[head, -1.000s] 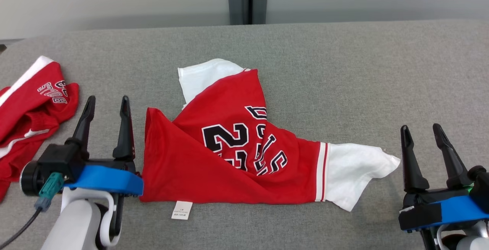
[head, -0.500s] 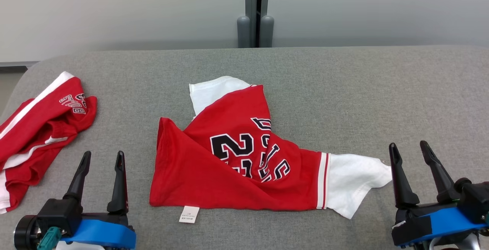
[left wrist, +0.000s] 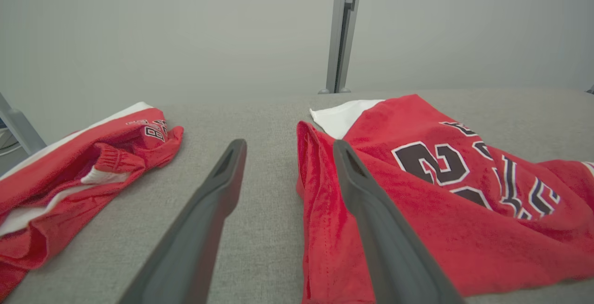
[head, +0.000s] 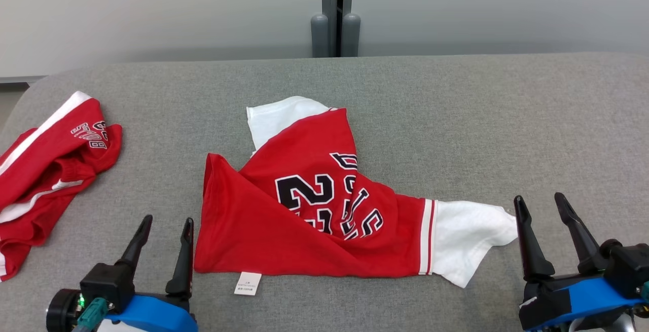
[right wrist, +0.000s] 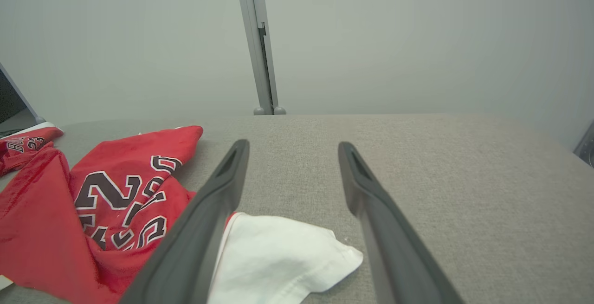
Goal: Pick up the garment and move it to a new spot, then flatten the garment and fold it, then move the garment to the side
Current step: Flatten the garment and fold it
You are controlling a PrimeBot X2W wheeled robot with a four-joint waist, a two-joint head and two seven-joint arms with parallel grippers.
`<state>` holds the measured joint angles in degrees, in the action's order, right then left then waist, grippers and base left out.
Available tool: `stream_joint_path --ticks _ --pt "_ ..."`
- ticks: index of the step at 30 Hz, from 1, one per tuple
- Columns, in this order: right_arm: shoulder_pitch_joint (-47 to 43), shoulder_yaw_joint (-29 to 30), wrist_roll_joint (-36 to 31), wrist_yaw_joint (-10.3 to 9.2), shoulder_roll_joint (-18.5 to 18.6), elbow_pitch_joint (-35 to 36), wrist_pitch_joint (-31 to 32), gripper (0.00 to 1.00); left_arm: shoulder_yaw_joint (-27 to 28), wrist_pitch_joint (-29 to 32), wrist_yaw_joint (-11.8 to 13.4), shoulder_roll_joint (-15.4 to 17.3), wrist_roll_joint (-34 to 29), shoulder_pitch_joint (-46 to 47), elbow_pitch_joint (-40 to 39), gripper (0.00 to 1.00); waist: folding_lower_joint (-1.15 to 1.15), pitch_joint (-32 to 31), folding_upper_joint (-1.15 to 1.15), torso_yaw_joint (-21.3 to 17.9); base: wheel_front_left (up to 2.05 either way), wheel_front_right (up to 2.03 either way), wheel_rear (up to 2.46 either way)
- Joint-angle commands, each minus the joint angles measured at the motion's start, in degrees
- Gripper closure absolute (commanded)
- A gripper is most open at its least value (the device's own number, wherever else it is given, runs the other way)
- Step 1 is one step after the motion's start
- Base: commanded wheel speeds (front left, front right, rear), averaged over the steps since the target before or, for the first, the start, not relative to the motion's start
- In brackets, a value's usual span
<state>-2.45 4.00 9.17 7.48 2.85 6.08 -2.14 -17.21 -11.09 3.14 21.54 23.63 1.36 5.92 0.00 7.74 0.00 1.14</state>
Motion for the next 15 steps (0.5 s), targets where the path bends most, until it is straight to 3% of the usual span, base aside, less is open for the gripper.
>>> stream_joint_path --ticks 1,14,15 --pt "0.1 0.0 0.2 0.03 0.1 -0.5 -0.1 0.00 -0.7 0.5 -0.6 -0.2 0.1 0.3 1.3 0.00 0.00 0.4 0.00 0.0 0.00 0.00 0.00" --pt "2.0 1.1 1.0 0.02 0.1 -5.9 -1.0 0.00 -5.3 1.9 -8.0 -4.3 4.7 5.8 19.1 0.00 0.00 5.1 0.00 -0.3 0.00 0.00 0.00" --pt "2.4 1.4 1.2 0.02 0.1 -6.4 -1.0 0.00 -5.6 1.9 -8.4 -4.4 5.0 6.5 20.1 0.16 0.00 5.3 0.00 -0.4 0.00 0.00 0.00"
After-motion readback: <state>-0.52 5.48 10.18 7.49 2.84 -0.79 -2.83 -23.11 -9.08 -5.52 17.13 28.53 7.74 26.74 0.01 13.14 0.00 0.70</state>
